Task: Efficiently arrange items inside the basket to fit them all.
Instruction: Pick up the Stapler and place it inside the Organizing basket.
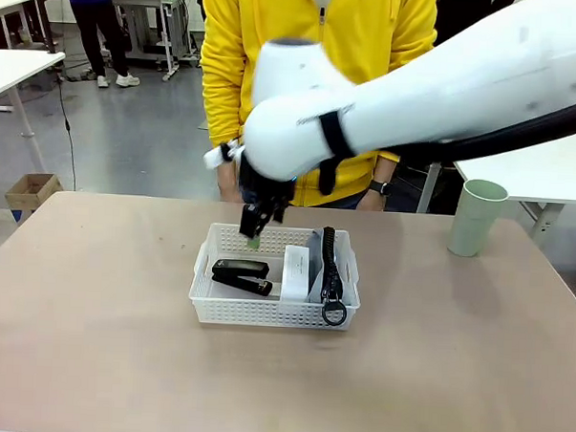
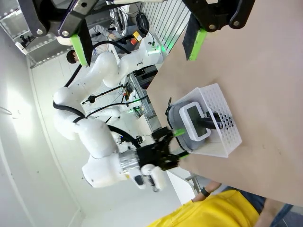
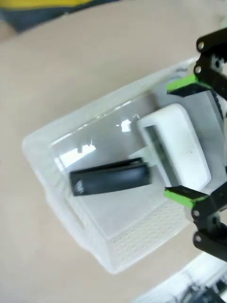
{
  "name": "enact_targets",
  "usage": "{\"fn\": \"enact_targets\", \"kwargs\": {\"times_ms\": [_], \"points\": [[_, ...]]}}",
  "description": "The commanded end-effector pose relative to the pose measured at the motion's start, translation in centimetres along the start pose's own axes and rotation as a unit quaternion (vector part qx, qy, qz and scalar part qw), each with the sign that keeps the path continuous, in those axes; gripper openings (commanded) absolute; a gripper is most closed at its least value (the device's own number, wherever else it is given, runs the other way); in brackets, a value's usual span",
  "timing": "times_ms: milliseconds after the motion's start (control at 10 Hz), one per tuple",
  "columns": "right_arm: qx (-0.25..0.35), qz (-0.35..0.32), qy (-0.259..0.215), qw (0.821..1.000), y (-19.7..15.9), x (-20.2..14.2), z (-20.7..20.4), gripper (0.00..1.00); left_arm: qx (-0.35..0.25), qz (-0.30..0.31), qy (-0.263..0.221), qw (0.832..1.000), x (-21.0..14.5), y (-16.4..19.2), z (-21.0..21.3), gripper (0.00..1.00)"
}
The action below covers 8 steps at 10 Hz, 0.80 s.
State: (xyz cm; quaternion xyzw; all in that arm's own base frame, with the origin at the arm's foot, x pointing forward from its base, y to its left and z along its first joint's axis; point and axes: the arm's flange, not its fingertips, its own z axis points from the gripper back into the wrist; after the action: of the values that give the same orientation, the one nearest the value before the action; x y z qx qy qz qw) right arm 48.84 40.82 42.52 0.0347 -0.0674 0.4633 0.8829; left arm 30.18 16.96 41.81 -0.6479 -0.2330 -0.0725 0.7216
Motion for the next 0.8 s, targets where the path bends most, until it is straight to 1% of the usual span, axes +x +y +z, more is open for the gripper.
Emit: {"fn": "enact_targets", "kwargs": {"times_ms": [0, 200, 300, 400, 500, 600, 700], "points": [[0.006, -0.094, -0.026, 0.995, -0.7, -7.6, 3.0, 1.0, 0.0, 0.004, -0.007, 1.0, 0.0, -0.3, -0.2, 1.0], [-0.005, -0.178, -0.069, 0.982, -2.2, -14.8, 5.8, 1.0, 0.0, 0.004, -0.007, 1.0, 0.0, -0.3, -0.2, 1.0], [0.007, -0.21, -0.094, 0.973, -2.8, -18.4, 6.7, 1.0, 0.0, 0.004, -0.007, 1.0, 0.0, -0.3, -0.2, 1.0], [0.016, -0.264, -0.11, 0.958, -3.4, -23.1, 7.3, 1.0, 0.0, 0.004, -0.007, 1.0, 0.0, -0.3, -0.2, 1.0], [0.038, -0.313, -0.146, 0.938, -3.9, -27.6, 7.3, 1.0, 0.0, 0.004, -0.007, 1.0, 0.0, -0.3, -0.2, 1.0], [0.079, -0.345, -0.175, 0.919, -4.6, -31.6, 6.8, 1.0, 0.0, 0.004, -0.007, 1.0, 0.0, -0.3, -0.2, 1.0], [0.16, -0.354, -0.226, 0.893, -5.6, -35.4, 6.4, 1.0, 0.0, 0.004, -0.007, 1.0, 0.0, -0.3, -0.2, 1.0]]}}
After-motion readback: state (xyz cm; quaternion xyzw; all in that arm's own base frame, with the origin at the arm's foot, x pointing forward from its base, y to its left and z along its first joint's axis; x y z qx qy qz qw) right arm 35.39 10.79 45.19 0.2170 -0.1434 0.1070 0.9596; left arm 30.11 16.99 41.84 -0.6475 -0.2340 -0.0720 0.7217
